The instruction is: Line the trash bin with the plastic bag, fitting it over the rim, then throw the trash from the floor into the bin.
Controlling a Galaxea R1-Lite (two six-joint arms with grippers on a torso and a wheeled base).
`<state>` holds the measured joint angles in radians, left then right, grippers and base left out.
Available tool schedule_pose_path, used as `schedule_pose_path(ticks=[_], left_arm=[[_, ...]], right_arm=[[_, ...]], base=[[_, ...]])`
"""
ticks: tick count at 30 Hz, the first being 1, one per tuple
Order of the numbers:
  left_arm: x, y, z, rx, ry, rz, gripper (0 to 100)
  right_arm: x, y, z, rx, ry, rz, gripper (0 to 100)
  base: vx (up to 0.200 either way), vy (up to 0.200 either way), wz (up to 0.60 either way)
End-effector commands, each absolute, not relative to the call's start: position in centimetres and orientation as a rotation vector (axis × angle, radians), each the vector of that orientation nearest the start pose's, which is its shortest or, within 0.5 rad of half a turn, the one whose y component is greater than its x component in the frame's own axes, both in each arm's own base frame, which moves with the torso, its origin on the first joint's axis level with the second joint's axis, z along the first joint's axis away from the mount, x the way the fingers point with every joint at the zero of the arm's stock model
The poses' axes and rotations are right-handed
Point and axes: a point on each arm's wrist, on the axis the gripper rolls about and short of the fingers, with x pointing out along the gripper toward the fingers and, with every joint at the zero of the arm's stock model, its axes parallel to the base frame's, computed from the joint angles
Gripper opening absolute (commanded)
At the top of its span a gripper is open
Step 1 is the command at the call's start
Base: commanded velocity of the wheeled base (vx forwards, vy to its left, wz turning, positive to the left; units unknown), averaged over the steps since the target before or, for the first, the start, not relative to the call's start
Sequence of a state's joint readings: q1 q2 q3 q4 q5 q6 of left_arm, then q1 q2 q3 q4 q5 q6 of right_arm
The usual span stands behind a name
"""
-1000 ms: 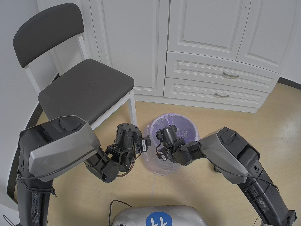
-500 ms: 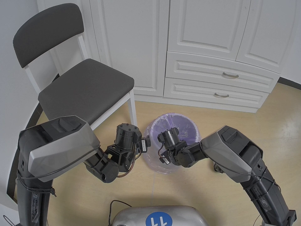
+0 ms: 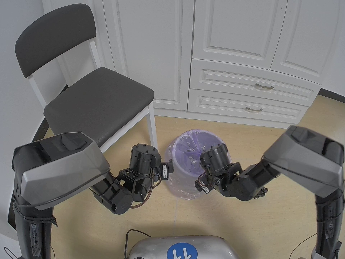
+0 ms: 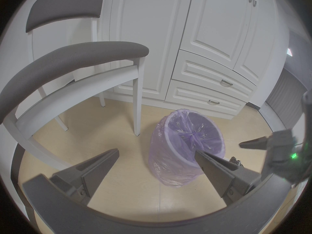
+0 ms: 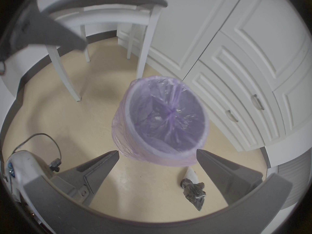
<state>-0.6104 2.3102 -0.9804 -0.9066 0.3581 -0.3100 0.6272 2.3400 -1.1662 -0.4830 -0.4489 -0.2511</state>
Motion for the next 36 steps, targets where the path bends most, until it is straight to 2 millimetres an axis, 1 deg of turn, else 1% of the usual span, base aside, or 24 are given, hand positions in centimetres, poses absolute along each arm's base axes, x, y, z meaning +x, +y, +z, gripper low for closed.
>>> schedule_pose_path(ticks=[1,3,5,6,7,9,10,11,13,18,21,25,28,30,33,34,35,36], left_arm=[[30.4,-23.6,4.6,-0.041,0.384,-0.281,100],[29.5,-23.3,5.4,-0.026,0.372,-0.299,100],[28.4,-23.0,6.3,-0.019,0.366,-0.328,100],[28.4,-23.0,6.3,-0.019,0.366,-0.328,100],[27.2,-22.4,7.6,-0.012,0.355,-0.376,100],[26.0,-21.5,9.2,0.003,0.333,-0.433,100],[25.7,-21.3,9.7,0.007,0.324,-0.447,100],[25.0,-20.8,10.7,0.017,0.306,-0.476,100],[24.1,-20.1,11.8,0.023,0.283,-0.493,100],[22.8,-18.9,14.0,0.022,0.219,-0.502,100],[22.3,-18.6,14.6,0.024,0.223,-0.503,100],[21.8,-18.4,14.5,0.043,0.256,-0.508,100],[21.7,-18.4,14.6,0.045,0.259,-0.512,100],[21.6,-18.4,14.6,0.047,0.258,-0.512,100],[21.6,-18.4,14.5,0.049,0.264,-0.51,100],[21.6,-18.4,14.5,0.049,0.262,-0.51,100],[21.6,-18.4,14.4,0.054,0.264,-0.508,100],[21.7,-18.4,14.4,0.054,0.265,-0.507,100]], right_arm=[[25.4,16.5,12.7,-0.414,0.342,0.207,100],[24.2,15.5,13.6,-0.347,0.315,0.194,100],[23.9,14.2,14.3,-0.3,0.307,0.16,100],[23.9,14.2,14.3,-0.3,0.307,0.16,100],[24.0,12.6,14.8,-0.26,0.309,0.116,100],[24.4,11.6,15.1,-0.248,0.312,0.093,100],[24.5,11.4,15.3,-0.244,0.309,0.089,100],[24.7,11.2,15.9,-0.236,0.297,0.082,100],[24.6,11.1,16.4,-0.232,0.295,0.082,100],[24.1,10.8,16.9,-0.236,0.308,0.087,100],[23.9,10.7,16.9,-0.236,0.308,0.087,100],[23.2,10.5,17.3,-0.245,0.324,0.089,100],[22.7,10.2,17.5,-0.259,0.354,0.091,100],[22.3,10.0,17.4,-0.292,0.426,0.094,100],[22.9,9.5,17.1,-0.315,0.517,0.071,100],[23.0,9.5,17.1,-0.315,0.521,0.068,100],[24.2,8.9,16.4,-0.321,0.58,0.042,100],[24.3,8.9,16.4,-0.321,0.584,0.041,100]], base=[[0.0,0.0,0.0],[0.0,0.0,0.0],[0.0,0.0,0.0],[0.0,0.0,0.0],[0.0,0.0,0.0],[0.0,0.0,0.0],[0.0,0.0,0.0],[0.0,0.0,0.0],[0.0,0.0,0.0],[0.0,0.0,0.0],[0.0,0.0,0.0],[0.0,0.0,0.0],[0.0,0.0,0.0],[0.0,0.0,0.0],[0.0,0.0,0.0],[0.0,0.0,0.0],[0.0,0.0,0.0],[0.0,0.0,0.0]])
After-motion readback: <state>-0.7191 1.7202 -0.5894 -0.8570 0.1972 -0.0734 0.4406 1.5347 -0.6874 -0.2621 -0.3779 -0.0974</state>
